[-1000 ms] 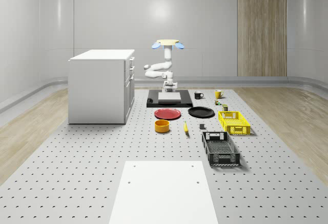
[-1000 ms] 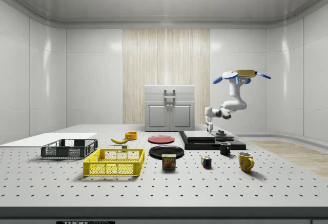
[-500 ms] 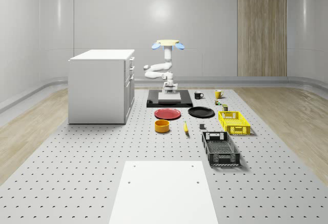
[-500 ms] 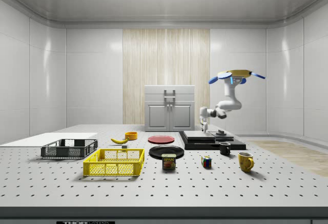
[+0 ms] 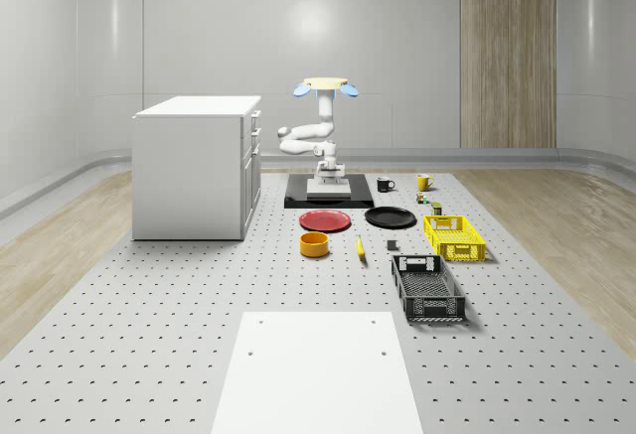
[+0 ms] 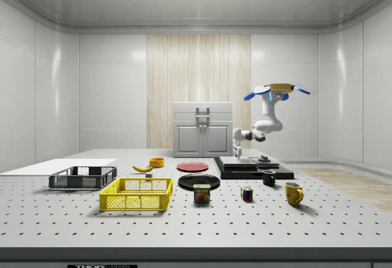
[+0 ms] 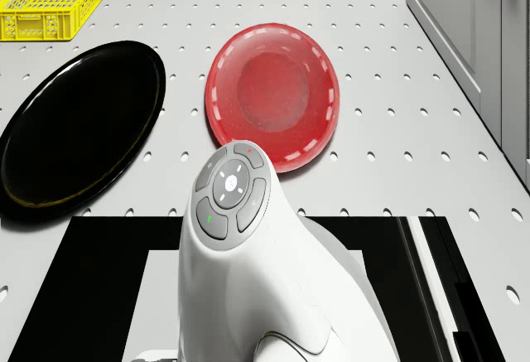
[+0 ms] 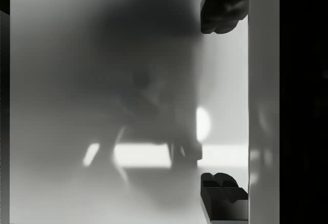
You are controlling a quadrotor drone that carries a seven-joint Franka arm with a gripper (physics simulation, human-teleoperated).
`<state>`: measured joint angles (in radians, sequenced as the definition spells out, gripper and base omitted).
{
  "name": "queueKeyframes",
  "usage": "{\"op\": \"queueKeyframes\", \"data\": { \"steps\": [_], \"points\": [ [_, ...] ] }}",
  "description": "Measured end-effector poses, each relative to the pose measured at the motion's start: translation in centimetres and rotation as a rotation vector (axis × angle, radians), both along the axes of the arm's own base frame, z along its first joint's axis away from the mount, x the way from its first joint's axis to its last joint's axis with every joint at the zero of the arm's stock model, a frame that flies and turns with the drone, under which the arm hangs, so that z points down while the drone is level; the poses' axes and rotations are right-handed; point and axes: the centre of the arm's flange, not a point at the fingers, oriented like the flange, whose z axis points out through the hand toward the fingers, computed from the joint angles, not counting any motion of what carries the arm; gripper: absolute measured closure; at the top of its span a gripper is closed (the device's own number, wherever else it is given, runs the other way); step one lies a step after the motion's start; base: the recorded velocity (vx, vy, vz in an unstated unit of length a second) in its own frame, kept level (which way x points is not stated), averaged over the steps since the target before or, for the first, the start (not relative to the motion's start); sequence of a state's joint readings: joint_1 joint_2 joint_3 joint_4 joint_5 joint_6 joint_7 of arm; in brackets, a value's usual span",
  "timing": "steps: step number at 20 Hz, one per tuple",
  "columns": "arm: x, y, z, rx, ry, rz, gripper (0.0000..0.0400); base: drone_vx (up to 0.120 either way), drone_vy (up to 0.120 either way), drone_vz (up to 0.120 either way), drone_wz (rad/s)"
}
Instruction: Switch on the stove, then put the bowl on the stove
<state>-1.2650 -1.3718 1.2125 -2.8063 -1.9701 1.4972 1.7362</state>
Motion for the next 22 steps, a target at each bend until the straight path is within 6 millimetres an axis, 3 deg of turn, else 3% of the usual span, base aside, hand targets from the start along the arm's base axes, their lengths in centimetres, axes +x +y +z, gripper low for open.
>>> {"op": "queueKeyframes", "data": {
  "steps": [22],
  "points": [
    [0.00, 0.00, 0.00, 0.000, 0.000, 0.000, 0.0000, 0.120, 0.000, 0.000, 0.000]
  ]
}}
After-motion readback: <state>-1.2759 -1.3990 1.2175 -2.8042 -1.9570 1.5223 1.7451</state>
